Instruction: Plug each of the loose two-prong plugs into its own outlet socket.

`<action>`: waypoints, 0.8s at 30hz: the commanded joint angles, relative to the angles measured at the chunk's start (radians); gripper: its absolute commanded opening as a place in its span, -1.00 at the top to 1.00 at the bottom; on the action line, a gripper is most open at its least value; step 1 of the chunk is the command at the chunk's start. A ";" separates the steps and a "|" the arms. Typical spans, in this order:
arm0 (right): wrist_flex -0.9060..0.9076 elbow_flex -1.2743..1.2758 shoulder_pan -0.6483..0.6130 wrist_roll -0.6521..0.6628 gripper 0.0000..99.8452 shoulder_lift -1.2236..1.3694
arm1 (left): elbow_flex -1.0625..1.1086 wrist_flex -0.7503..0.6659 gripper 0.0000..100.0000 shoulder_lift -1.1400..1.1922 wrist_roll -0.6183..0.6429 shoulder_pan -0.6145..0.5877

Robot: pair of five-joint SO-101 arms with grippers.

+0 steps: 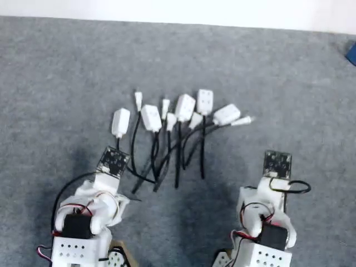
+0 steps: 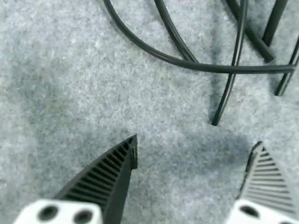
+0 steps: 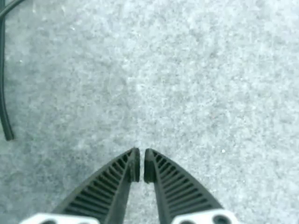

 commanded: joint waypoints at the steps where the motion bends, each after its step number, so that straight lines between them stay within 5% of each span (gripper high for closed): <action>1: 0.005 0.143 0.007 0.009 0.93 -0.008 | 0.018 0.008 0.26 -0.004 0.005 0.007; 24: 0.005 0.143 0.007 0.009 0.93 -0.008 | 0.018 0.008 0.26 -0.004 0.005 0.007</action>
